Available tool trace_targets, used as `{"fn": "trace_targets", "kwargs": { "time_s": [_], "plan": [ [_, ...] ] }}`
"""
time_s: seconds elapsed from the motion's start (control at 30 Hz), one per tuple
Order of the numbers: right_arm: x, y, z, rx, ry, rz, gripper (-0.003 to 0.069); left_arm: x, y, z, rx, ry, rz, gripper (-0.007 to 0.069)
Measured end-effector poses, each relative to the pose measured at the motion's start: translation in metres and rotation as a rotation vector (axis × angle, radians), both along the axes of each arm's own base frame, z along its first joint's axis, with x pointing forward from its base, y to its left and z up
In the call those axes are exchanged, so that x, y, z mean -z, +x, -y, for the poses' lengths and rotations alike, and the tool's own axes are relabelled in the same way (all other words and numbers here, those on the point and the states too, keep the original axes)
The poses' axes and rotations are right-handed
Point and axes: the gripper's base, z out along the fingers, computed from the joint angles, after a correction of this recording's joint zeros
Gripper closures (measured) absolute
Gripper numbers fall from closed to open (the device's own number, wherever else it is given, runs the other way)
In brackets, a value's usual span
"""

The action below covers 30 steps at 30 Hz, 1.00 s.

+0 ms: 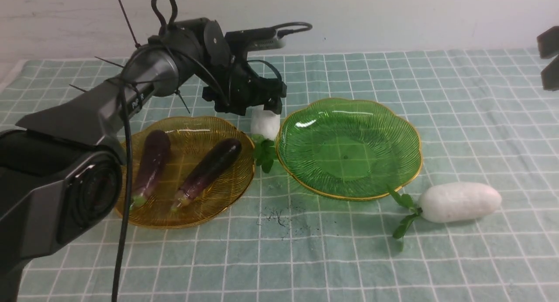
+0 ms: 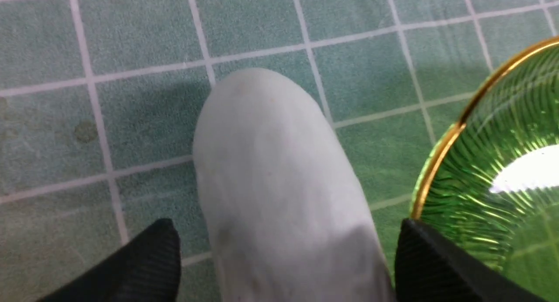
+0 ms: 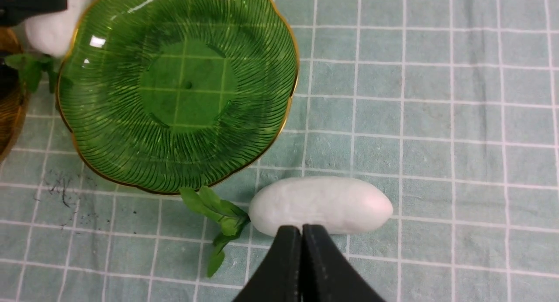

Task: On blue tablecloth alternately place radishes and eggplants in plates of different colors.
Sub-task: 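Pick up the white radish and place it on the plate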

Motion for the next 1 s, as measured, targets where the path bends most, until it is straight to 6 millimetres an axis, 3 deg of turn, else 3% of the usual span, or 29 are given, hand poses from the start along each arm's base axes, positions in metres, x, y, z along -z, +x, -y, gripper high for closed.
{"fn": "trace_targets", "kwargs": {
  "time_s": [0.13,0.23,0.33,0.57,0.63,0.73,0.87,1.0],
  "plan": [
    [0.0,0.0,0.0,-0.009,-0.004,0.002,0.0674,0.013,0.003,0.001,-0.007,-0.003,-0.011,0.0094],
    [0.0,0.0,0.0,-0.01,-0.004,0.002,0.0674,0.011,0.003,0.001,-0.008,-0.006,-0.005,0.0158],
    [0.0,0.0,0.0,-0.01,-0.006,0.002,0.0674,0.002,0.003,0.001,-0.001,-0.003,0.002,0.0157],
    [0.0,0.0,0.001,0.02,0.006,-0.008,0.0674,-0.096,-0.008,-0.001,0.025,-0.048,0.148,0.0157],
    [0.001,0.0,0.002,0.055,0.012,-0.013,0.0674,-0.124,-0.02,0.004,0.063,-0.083,0.166,0.0157],
    [0.002,0.001,0.005,0.115,0.007,-0.024,0.0674,-0.15,-0.041,0.021,0.177,-0.098,0.168,0.0157],
    [0.014,0.01,0.007,0.146,-0.006,-0.088,0.0662,-0.145,-0.061,0.053,0.328,-0.079,0.111,0.0157],
    [0.044,0.034,0.008,0.171,-0.01,-0.192,0.0586,-0.107,-0.069,0.089,0.417,-0.023,0.029,0.0157]
  ]
}}
